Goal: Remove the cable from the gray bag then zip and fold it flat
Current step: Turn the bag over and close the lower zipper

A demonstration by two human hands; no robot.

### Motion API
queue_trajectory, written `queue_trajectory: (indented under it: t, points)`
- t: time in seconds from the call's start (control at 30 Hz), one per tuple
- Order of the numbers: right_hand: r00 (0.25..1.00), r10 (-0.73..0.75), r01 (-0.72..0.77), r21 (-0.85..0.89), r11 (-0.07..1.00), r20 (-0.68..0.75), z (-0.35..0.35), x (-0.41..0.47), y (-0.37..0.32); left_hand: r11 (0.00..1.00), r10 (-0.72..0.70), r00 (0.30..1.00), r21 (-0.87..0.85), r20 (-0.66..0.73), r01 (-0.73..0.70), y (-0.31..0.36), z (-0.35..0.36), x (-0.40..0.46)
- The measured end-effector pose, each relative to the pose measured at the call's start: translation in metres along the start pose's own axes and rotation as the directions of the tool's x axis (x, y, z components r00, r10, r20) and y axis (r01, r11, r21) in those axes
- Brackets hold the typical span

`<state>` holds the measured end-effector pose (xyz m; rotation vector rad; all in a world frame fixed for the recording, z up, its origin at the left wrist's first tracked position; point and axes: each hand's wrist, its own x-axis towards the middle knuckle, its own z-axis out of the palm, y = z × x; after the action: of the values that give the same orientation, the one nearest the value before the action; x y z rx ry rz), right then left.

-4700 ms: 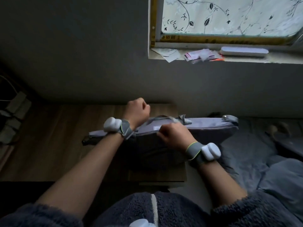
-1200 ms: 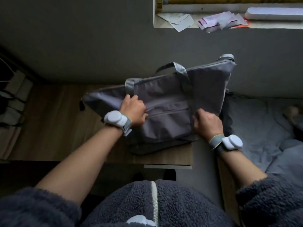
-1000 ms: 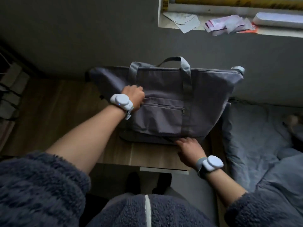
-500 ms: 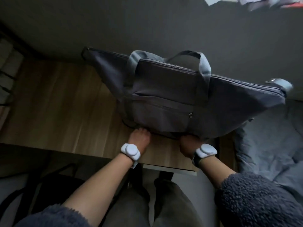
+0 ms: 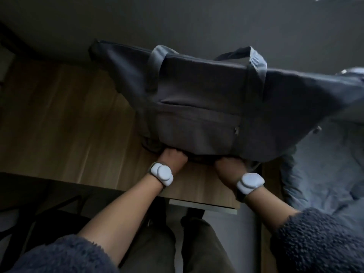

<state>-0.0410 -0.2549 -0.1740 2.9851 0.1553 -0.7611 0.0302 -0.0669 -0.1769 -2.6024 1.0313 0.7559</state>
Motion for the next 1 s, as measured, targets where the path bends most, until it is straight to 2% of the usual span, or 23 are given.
queue_trajectory:
  t: [0.1,0.2,0.27,0.33,0.4,0.47,0.57,0.63,0.73,0.87,0.93,1.0]
  points:
    - [0.984,-0.017,0.017,-0.001,1.0,-0.178,-0.055,-0.033,0.008,0.999,-0.024,0.978,-0.04,-0.209,0.016,-0.002,-0.049,-0.046]
    - [0.918,-0.004,0.021,0.039,0.999,-0.397,-0.095,-0.057,0.022,0.998,0.008,0.837,-0.054,-0.546,-0.045,-0.009,-0.082,-0.08]
    - [0.832,0.003,0.024,0.041,0.999,-0.555,-0.127,-0.087,0.024,0.994,-0.007,0.733,-0.087,-0.68,-0.071,-0.011,-0.11,-0.116]
    - [0.757,-0.001,0.045,0.05,0.998,-0.653,-0.142,-0.111,0.016,0.993,-0.044,0.681,-0.106,-0.731,-0.05,-0.009,-0.124,-0.143]
    - [0.749,-0.001,0.07,0.077,0.995,-0.662,-0.138,-0.121,0.001,0.991,-0.105,0.715,-0.132,-0.691,0.017,-0.003,-0.121,-0.157]
    - [0.783,0.008,0.093,0.129,0.987,-0.623,-0.121,-0.132,-0.015,0.987,-0.106,0.774,-0.158,-0.625,0.008,0.014,-0.107,-0.168]
    - [0.845,0.032,0.108,0.229,0.967,-0.533,-0.092,-0.14,-0.03,0.986,0.004,0.887,-0.149,-0.462,-0.081,0.041,-0.083,-0.17]
    - [0.871,0.027,0.148,0.315,0.938,-0.491,-0.077,-0.145,-0.03,0.982,0.089,0.93,-0.125,-0.355,-0.141,0.051,-0.067,-0.167]
    - [0.933,0.018,0.131,0.389,0.912,-0.358,-0.06,-0.157,-0.016,0.97,0.204,0.926,-0.062,-0.317,-0.236,0.054,-0.062,-0.169]
    - [0.995,0.006,0.026,0.312,0.95,-0.1,-0.041,-0.171,-0.008,0.965,0.254,0.891,0.039,-0.376,-0.259,0.056,-0.058,-0.166]
    - [0.997,0.003,0.023,0.362,0.932,-0.073,-0.04,-0.171,-0.015,0.967,0.253,0.908,0.061,-0.334,-0.247,0.061,-0.052,-0.165]
    - [0.996,-0.007,0.046,0.435,0.899,-0.09,-0.044,-0.163,-0.026,0.988,0.153,0.952,0.012,-0.267,-0.156,0.06,-0.045,-0.166]
